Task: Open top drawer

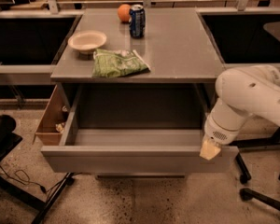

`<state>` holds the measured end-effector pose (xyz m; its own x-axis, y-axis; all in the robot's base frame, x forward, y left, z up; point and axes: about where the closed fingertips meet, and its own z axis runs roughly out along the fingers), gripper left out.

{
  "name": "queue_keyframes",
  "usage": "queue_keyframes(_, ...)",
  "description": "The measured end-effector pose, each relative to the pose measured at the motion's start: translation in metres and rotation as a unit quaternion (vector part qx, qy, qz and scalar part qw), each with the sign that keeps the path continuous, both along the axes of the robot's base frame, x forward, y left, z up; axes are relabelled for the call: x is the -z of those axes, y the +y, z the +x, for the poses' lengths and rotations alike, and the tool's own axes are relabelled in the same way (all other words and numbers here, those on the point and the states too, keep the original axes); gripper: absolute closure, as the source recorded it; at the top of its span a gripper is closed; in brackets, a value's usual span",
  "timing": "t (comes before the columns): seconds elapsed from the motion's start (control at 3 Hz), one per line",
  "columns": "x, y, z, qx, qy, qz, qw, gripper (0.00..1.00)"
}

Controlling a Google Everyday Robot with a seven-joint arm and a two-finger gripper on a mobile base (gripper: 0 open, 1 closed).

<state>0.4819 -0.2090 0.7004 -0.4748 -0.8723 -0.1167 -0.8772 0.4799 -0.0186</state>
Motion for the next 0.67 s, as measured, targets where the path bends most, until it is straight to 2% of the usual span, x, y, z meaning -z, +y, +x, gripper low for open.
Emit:
queue_keyframes(0.33,-0.0054,0.0016,-0.0246,0.018,0.008,0.011,0.9997,1.0)
queue_keyframes(0.67,-0.006,0.0015,-0.0247,0.018,0.008,0.011,0.9997,1.0)
